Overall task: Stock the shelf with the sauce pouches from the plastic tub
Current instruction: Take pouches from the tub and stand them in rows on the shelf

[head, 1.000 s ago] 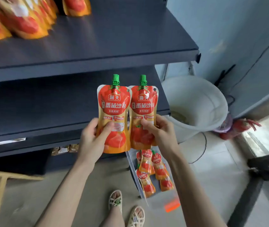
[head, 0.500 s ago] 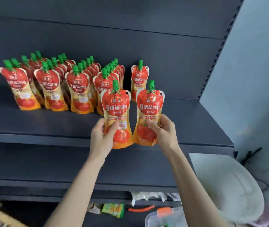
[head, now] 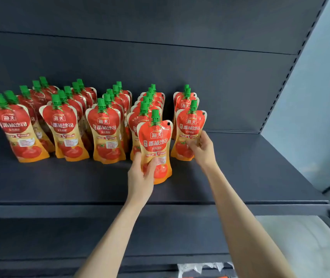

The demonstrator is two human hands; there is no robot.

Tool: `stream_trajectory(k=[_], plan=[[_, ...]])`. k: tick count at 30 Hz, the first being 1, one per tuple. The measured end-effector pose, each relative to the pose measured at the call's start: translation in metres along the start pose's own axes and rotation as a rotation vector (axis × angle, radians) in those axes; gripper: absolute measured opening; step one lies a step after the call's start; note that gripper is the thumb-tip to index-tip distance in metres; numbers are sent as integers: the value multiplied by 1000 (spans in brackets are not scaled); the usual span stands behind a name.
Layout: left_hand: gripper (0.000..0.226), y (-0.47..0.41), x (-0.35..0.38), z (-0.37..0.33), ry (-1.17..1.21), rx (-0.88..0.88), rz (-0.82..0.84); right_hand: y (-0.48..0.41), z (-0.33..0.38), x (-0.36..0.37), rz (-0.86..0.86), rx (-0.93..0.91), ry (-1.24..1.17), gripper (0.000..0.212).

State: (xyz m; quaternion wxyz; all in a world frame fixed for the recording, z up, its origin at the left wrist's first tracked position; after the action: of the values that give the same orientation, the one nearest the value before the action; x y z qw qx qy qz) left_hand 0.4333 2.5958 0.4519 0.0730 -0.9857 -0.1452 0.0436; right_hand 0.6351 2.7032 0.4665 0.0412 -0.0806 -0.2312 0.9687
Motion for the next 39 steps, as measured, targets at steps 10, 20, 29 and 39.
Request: stream_trajectory(k=[10,20,29,39], plan=[[32,-14,3,9,16,3,30,-50,-22,21,91,34,-32,30],[41,-12,3,7,7,9,38,-62,-32,11,116,54,20,33],[44,-12,4,8,-8,-7,34,-57,-29,13,122,101,108,39],[33,-6,35,-3,86,-54,252,50,30,32,241,41,-301,23]])
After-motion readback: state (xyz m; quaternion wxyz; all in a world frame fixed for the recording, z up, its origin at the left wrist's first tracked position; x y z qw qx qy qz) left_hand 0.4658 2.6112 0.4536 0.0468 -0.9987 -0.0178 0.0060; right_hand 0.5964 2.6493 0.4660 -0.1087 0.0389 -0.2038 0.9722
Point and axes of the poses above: each hand's wrist, its own y-axis away from the middle knuckle, its own x-axis out of the palm, z = x × y, the point moved 10 cm from there along -y, towards the middle knuckle, and after that the axes turned 9 degrees about -x, right-handed, at the moved point
